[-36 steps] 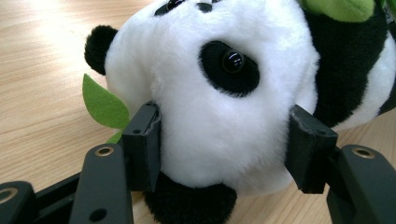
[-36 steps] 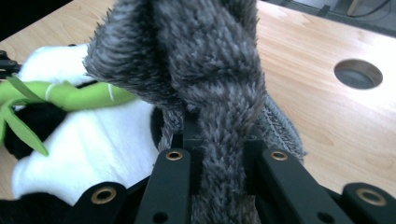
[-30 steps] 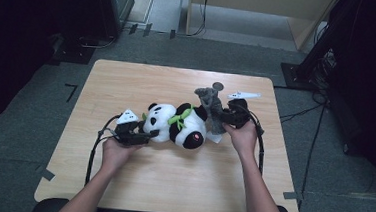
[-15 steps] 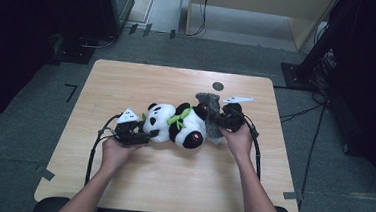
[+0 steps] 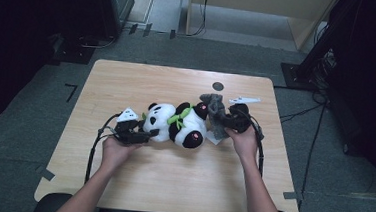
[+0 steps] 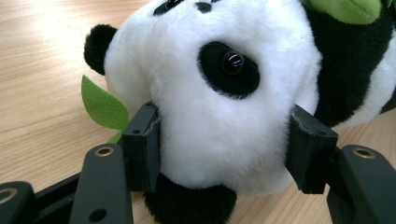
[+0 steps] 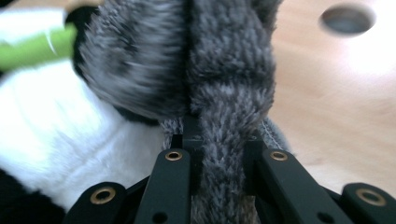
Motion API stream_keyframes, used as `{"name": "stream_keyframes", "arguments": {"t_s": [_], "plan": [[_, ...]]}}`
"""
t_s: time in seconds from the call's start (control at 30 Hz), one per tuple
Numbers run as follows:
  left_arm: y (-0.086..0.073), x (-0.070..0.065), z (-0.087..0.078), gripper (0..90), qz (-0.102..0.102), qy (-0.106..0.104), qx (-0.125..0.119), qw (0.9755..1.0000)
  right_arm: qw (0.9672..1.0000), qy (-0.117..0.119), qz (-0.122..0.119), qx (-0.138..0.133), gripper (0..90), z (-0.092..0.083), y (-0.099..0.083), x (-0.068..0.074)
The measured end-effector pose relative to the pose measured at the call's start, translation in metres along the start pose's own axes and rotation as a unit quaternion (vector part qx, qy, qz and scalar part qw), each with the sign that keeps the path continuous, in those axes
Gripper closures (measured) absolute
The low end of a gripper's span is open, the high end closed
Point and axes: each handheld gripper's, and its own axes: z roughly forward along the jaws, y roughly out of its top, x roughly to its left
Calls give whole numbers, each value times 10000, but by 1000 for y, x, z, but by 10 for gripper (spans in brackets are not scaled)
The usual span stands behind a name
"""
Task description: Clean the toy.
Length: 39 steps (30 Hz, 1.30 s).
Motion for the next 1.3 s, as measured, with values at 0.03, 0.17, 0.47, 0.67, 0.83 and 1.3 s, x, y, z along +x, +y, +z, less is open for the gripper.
{"name": "stream_keyframes", "arguments": {"t_s": [0.03, 0.17, 0.47, 0.67, 0.83, 1.3], "plan": [[0, 0, 0, 382, -2, 2, -1, 10000, 9995, -157, -94, -254, 802, -11, 5, 2], [0, -1, 0, 382, -15, 8, -8, 10000, 9979, -269, -174, -563, 800, -26, 14, 8], [-2, -4, -1, 381, 21, 69, -5, 10000, 9939, 515, -242, -941, 794, -26, 35, 30], [-4, -6, -2, 381, 9, 79, -15, 10000, 9953, 691, -381, -564, 789, -3, 35, 34], [-3, -7, -3, 382, -21, 54, 21, 10000, 9963, 678, -259, -463, 800, 0, 29, 19], [1, -5, -2, 380, -189, 36, 81, 9998, 9992, 392, -21, 86, 808, 13, 2, 6]]}}
